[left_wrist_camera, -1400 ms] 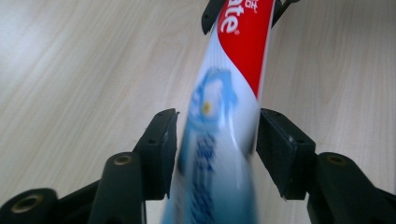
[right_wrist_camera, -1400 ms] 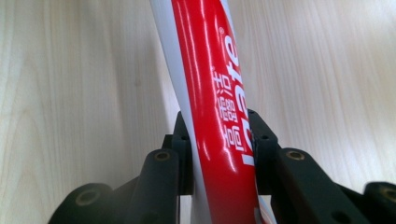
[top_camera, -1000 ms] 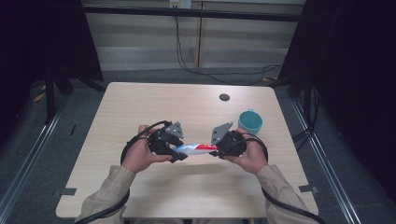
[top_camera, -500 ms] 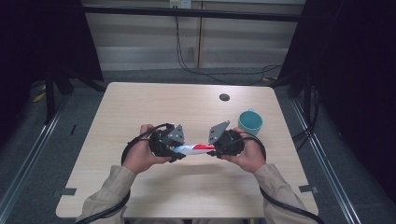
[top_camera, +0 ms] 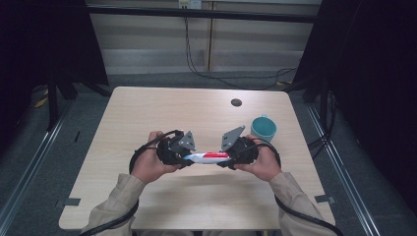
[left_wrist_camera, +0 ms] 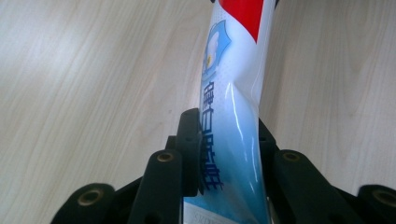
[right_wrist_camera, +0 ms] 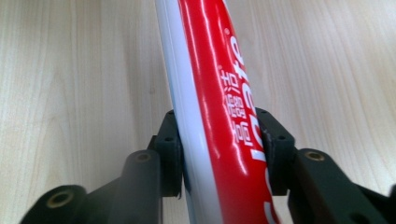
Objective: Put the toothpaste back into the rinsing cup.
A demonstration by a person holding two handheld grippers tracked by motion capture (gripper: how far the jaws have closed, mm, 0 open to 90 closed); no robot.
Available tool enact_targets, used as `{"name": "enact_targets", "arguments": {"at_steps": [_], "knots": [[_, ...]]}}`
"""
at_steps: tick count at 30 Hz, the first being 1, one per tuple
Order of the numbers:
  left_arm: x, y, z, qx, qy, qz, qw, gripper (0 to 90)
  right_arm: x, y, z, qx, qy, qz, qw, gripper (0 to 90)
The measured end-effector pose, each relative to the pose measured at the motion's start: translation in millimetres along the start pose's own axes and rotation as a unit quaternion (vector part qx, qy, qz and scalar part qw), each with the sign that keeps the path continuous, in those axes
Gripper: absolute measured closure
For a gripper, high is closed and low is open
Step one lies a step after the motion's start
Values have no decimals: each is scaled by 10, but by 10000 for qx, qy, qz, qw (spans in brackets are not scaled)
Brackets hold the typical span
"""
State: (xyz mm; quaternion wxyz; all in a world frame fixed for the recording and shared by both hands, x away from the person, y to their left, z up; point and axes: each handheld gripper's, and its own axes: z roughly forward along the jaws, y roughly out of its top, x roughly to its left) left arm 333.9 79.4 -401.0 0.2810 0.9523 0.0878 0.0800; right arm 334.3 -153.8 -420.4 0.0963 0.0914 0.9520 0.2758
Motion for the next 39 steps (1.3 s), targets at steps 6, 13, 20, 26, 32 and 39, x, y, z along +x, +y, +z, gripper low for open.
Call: {"name": "enact_targets", "arguments": {"at_steps": [6,13,20,26,32,39], "knots": [[10,26,-37,-30,-96,-56,9999,769,-2,2,-7,-118,-210,62,9997,463],[18,73,-51,-53,-84,-32,9999,779,-2,63,-29,-105,-355,42,9993,311],[-3,96,-14,47,-89,35,9999,781,-25,139,-84,-157,-339,-89,9993,253],[-7,141,-1,68,-173,69,9998,781,-4,220,-17,-43,-202,-172,9996,267],[-10,161,2,31,-223,37,9997,782,10,267,36,21,-125,-174,9998,342],[-6,198,-3,-118,-340,12,9994,781,1,278,144,107,38,-176,9998,489]]}}
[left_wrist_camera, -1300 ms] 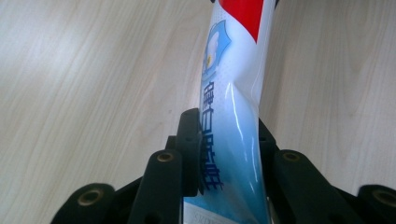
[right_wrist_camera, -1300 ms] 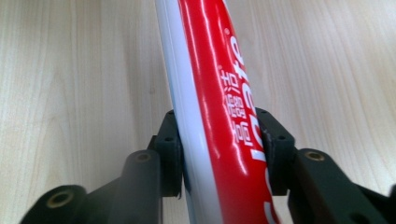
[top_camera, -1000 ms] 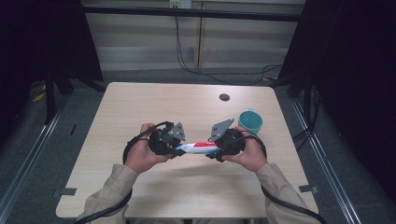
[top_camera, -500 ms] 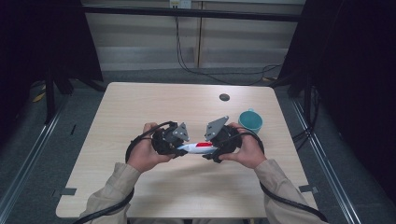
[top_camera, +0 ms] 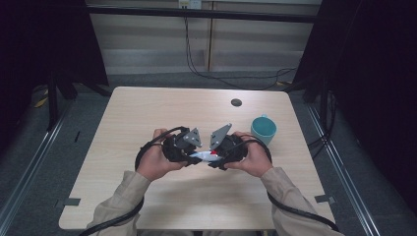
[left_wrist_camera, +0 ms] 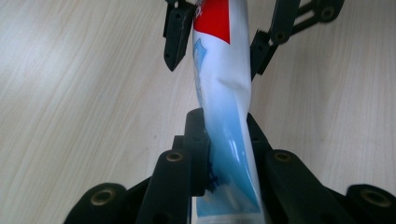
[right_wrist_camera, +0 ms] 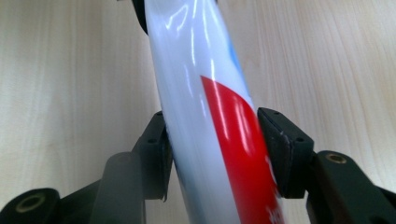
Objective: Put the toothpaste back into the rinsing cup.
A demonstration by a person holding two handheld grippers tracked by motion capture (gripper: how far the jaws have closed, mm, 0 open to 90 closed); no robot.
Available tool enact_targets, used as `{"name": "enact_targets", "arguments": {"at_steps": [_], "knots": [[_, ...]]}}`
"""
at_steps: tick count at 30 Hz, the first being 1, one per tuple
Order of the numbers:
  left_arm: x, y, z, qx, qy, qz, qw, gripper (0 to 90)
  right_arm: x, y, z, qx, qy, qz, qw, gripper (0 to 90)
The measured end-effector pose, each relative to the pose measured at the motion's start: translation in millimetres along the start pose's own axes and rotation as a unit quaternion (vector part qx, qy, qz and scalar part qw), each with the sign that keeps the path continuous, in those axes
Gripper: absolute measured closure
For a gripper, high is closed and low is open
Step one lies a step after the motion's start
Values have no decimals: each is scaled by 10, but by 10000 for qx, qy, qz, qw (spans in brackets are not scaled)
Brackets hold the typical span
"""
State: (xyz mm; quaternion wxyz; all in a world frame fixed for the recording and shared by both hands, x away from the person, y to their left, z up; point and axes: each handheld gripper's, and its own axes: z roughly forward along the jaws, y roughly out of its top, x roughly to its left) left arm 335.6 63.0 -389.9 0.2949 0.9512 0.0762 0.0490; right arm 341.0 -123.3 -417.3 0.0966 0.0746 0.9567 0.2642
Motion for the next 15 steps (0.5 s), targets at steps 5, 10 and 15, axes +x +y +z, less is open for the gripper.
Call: {"name": "enact_targets", "arguments": {"at_steps": [5,10,15], "knots": [[13,8,-3,-24,-26,0,10000,766,-1,2,8,48,22,25,10000,582],[48,-38,-46,-399,-64,-1,9992,676,3,-5,-42,12,101,55,9999,679],[70,-60,-85,-567,24,-75,9984,532,-3,-4,-89,148,19,-34,9999,691]]}}
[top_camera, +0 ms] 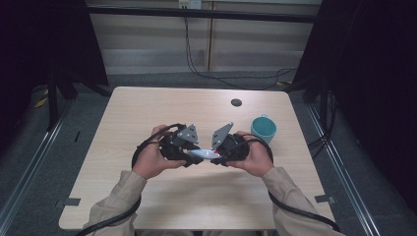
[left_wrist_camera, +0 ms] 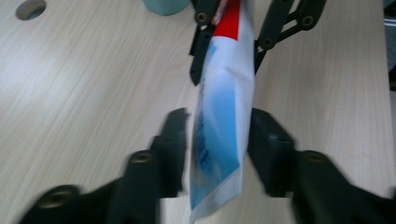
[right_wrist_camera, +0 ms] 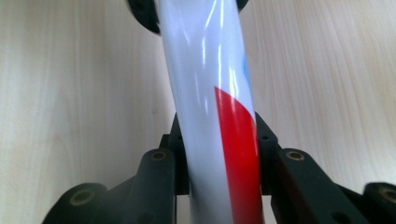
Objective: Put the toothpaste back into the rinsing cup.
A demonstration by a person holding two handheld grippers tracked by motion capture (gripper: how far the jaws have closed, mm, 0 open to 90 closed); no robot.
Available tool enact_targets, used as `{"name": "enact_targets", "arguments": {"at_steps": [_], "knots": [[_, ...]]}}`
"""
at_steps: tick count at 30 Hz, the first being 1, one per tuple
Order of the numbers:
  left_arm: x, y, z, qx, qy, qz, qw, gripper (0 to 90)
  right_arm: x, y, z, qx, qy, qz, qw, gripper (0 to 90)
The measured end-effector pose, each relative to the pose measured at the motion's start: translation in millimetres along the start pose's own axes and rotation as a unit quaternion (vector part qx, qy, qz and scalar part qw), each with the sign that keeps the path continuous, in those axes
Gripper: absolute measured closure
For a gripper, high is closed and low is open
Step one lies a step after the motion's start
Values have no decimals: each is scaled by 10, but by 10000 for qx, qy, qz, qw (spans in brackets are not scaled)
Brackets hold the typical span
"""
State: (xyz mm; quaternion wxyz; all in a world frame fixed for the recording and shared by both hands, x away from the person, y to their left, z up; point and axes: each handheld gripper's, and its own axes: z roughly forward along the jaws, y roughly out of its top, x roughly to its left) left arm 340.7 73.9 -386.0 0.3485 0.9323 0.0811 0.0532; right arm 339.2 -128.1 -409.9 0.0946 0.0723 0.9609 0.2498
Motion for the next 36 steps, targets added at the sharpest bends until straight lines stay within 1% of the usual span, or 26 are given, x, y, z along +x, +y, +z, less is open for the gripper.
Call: {"name": "enact_targets", "arguments": {"at_steps": [2,3,4,5,6,7,8,9,12,14,15,17,18,20,21,22,23,25,26,28,30,31,32,33,34,36], "knots": [[24,-31,-36,-28,103,-72,9999,457,17,-43,7,168,-21,121,9998,692],[34,-51,-60,-81,97,-74,9999,449,13,-66,12,236,33,109,9997,692],[45,-68,-78,-61,87,-56,9999,438,17,-88,8,259,-10,138,9996,692],[45,-68,-78,-61,87,-56,9999,411,17,-88,8,259,-10,138,9996,692],[60,-107,-92,-45,146,-101,9998,411,6,-111,-2,221,-19,140,9997,692],[64,-127,-96,-51,118,-123,9998,352,-9,-153,-32,123,-20,260,9996,693],[68,-146,-106,-54,154,-130,9998,357,-15,-165,-39,108,-42,269,9996,692],[76,-185,-117,-84,187,-194,9996,355,-19,-178,-46,142,-39,282,9995,692],[91,-264,-140,-119,165,-242,9995,341,-30,-236,-70,200,-69,366,9991,692],[96,-298,-138,-131,181,-293,9993,330,-32,-254,-78,152,-69,383,9991,692],[122,-376,-126,-63,249,-459,9986,308,-45,-288,-99,90,-66,436,9990,692],[137,-451,-115,-105,265,-558,9980,297,-51,-319,-119,66,-46,564,9984,692],[141,-491,-102,-130,263,-643,9975,288,-65,-336,-123,-28,-48,556,9984,692],[154,-577,-79,-184,308,-698,9969,268,-70,-365,-140,-82,-68,669,9977,692],[155,-619,-59,-194,282,-758,9965,251,-78,-379,-142,-133,-52,708,9974,692],[155,-619,-59,-194,282,-758,9965,243,-78,-379,-142,-133,-52,708,9974,692],[151,-671,-34,-221,289,-801,9961,243,-79,-385,-148,-136,-65,750,9971,692],[151,-741,5,-201,229,-851,9959,233,-90,-405,-167,-282,-60,878,9957,692],[149,-780,29,-191,261,-900,9954,229,-88,-408,-173,-313,-65,917,9953,691],[145,-851,72,-190,281,-972,9947,222,-99,-411,-175,-363,-66,922,9951,691],[138,-909,108,-197,287,-1068,9937,221,-113,-429,-186,-466,-81,1027,9936,691],[132,-934,124,-195,316,-1055,9937,221,-113,-429,-186,-466,-81,1027,9936,691],[121,-959,143,-214,337,-1123,9929,221,-122,-437,-187,-492,-93,1057,9931,691],[120,-982,161,-179,332,-1150,9927,218,-123,-443,-190,-496,-100,1079,9929,691],[122,-1007,176,-132,369,-1118,9930,214,-125,-447,-191,-523,-118,1091,9926,691],[122,-1052,204,-116,364,-1176,9923,214,-127,-450,-196,-559,-127,1111,9922,690]]}}
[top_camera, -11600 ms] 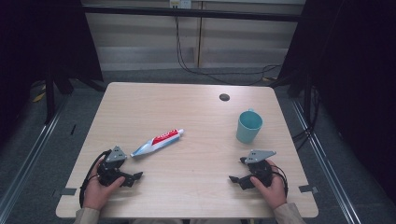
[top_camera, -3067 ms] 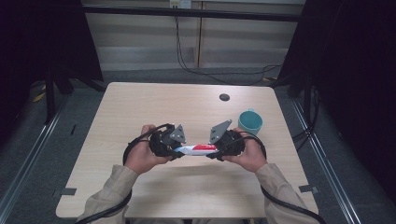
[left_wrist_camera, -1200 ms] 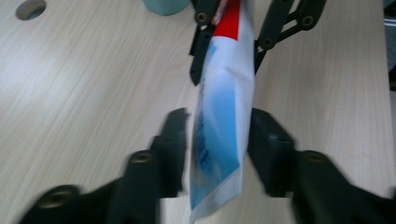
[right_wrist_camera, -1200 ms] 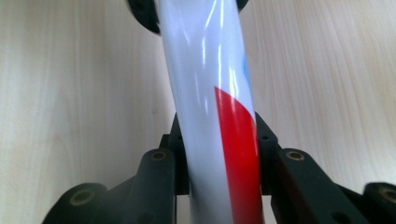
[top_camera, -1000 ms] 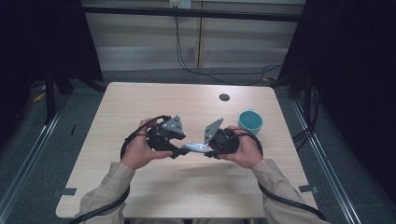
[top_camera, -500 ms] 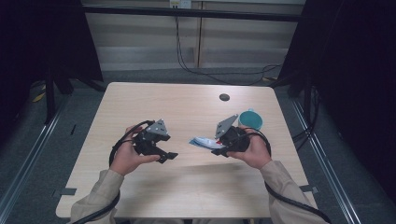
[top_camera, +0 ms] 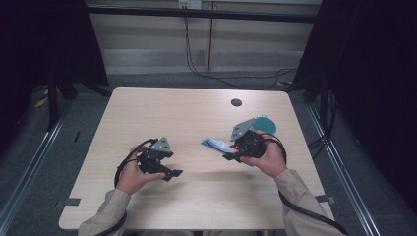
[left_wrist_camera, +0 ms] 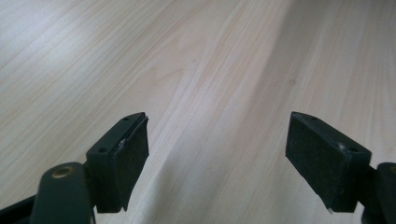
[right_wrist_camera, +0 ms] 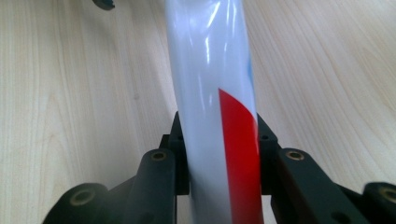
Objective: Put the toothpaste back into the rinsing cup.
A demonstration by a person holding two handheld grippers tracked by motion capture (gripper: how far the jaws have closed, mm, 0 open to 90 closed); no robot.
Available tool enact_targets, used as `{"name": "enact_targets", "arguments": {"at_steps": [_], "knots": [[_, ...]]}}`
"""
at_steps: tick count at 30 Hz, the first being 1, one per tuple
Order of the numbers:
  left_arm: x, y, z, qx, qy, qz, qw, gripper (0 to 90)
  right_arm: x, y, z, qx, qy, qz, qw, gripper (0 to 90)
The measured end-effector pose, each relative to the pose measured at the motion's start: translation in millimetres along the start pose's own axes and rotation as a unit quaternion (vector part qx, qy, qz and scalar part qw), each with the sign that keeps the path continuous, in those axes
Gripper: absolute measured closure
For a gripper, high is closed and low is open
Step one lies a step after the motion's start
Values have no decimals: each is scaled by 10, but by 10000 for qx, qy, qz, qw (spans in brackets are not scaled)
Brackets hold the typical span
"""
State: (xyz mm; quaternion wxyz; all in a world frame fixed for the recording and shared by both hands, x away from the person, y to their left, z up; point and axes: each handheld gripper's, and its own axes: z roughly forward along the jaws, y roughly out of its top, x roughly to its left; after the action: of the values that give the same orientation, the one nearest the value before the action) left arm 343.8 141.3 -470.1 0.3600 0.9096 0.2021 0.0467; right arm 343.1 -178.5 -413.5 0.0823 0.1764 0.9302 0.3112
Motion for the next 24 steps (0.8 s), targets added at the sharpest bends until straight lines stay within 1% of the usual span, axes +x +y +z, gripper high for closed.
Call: {"name": "enact_targets", "arguments": {"at_steps": [2,3,6,8,9,10,11,12,14,15,18,19,21,22,23,24], "knots": [[3,-27,15,11,20,-43,10000,215,-9,-3,-8,-66,-28,28,10000,691],[2,-45,26,11,25,-97,9999,214,-6,-4,-14,-60,-22,64,10000,691],[7,-98,57,33,36,-131,9999,205,-21,-11,-23,-122,-31,121,9998,690],[13,-128,73,83,89,-90,9999,197,-27,-17,-27,-122,-49,194,9997,691],[11,-142,78,68,108,-120,9998,198,-29,-21,-32,-124,-40,205,9997,691],[10,-151,79,41,113,-151,9998,195,-35,-25,-35,-160,-45,220,9996,690],[12,-159,83,14,125,-140,9998,188,-40,-30,-43,-191,-55,256,9995,690],[11,-166,88,24,135,-160,9998,187,-50,-36,-48,-264,-75,241,9993,691],[14,-180,98,98,182,-94,9997,175,-59,-43,-63,-326,-49,335,9989,691],[9,-188,108,56,202,-162,9996,172,-62,-44,-70,-336,-76,340,9988,691],[16,-210,122,94,227,-132,9996,165,-72,-55,-90,-425,-97,438,9981,691],[16,-213,124,138,197,-120,9996,164,-77,-59,-96,-449,-106,439,9980,691],[6,-224,142,100,187,-128,9997,158,-88,-71,-104,-502,-99,528,9973,690],[7,-226,144,122,153,-120,9997,158,-97,-76,-107,-543,-92,514,9972,690],[3,-233,154,74,176,-160,9997,156,-101,-83,-113,-565,-88,559,9968,690],[9,-240,151,133,182,-143,9996,156,-105,-88,-118,-592,-105,603,9964,690]]}}
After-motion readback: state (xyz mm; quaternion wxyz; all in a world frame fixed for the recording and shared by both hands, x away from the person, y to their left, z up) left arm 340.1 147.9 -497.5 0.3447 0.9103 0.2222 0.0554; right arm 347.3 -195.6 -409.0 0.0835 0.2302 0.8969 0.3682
